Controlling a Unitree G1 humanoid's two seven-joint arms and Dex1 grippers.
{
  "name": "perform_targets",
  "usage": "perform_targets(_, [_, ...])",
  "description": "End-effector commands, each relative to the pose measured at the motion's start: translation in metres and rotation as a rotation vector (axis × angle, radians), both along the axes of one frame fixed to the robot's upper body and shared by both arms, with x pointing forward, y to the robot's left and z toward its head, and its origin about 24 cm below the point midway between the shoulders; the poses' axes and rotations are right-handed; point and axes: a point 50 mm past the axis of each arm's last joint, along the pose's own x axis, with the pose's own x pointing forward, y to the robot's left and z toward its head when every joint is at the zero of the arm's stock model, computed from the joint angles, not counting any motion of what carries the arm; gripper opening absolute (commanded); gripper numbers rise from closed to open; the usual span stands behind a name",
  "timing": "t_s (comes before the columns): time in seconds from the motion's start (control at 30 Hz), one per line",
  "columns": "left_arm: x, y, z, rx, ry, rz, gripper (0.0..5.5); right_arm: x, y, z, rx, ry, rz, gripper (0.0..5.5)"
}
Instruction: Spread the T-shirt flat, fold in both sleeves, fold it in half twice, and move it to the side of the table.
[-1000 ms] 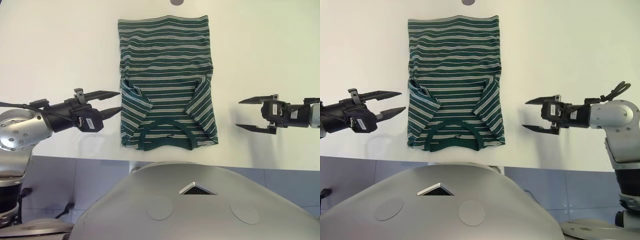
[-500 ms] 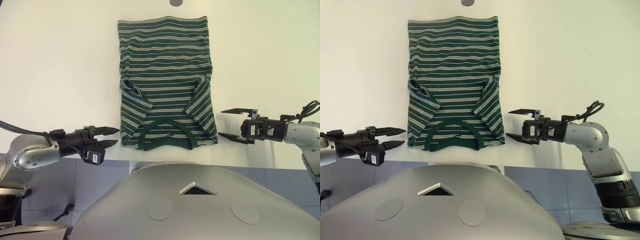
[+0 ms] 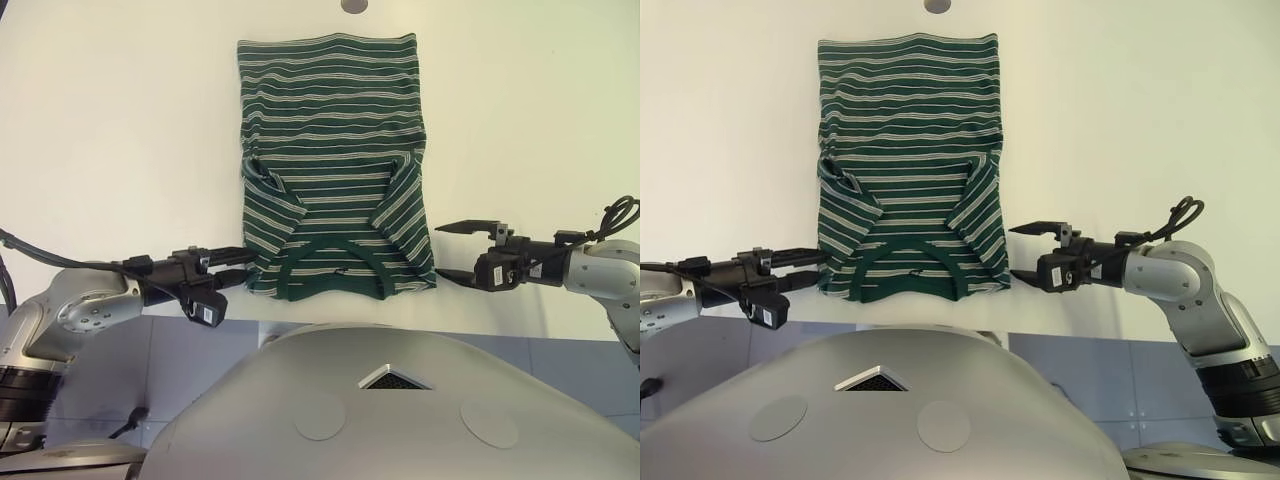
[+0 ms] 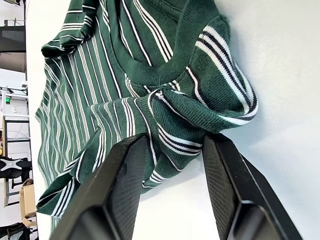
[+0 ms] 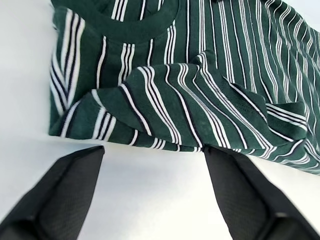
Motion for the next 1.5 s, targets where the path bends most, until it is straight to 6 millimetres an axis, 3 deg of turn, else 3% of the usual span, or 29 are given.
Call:
perform_targets(0.03, [-0.006, 0.007, -0.015, 0.089, 0.063, -0.016, 1.93, -0.020, -0.001, -0.021, -0.088, 0.116, 0.029, 3.67])
perform_targets(0.23, [-0.009, 0.013, -0.018, 0.109, 0.104, -0.041, 1.93, -0.023, 0.004, -0.025, -0.079, 0.118, 0.033, 2.72])
perform_targets(0.57, [-0.012, 0.016, -0.018, 0.112, 0.184, -0.043, 0.05, -0.020, 0.003, -0.026, -0.083, 0.114, 0.047, 0.79])
perform_targets(0.7, [-0.016, 0.012, -0.016, 0.054, 0.269, -0.013, 0.00, -0.018, 0.002, -0.026, -0.085, 0.119, 0.040, 0.03])
perform_targets(0.9, [-0.012, 0.002, 0.001, -0.048, 0.360, 0.029, 0.00, -0.017, 0.003, -0.018, -0.025, 0.180, 0.010, 0.03])
perform_targets(1.1, [-0.008, 0.000, 0.029, -0.110, 0.547, 0.084, 0.00, -0.018, 0.000, 0.010, 0.080, 0.372, -0.030, 0.03])
perform_targets(1.2, [0.009, 0.014, 0.043, -0.150, 0.617, 0.186, 0.00, -0.008, -0.006, 0.023, 0.105, 0.391, -0.055, 0.03])
perform_targets(1.27, [0.029, 0.024, 0.051, -0.244, 0.602, 0.284, 0.00, 0.010, -0.008, 0.031, 0.142, 0.319, -0.097, 0.03])
perform_targets(1.37, [0.068, 0.026, 0.065, -0.427, 0.508, 0.375, 0.00, 0.052, -0.004, 0.038, 0.222, 0.129, -0.199, 0.03])
perform_targets(1.5, [0.119, 0.021, 0.055, -0.539, 0.369, 0.473, 0.00, 0.108, 0.004, 0.034, 0.228, -0.095, -0.327, 0.03])
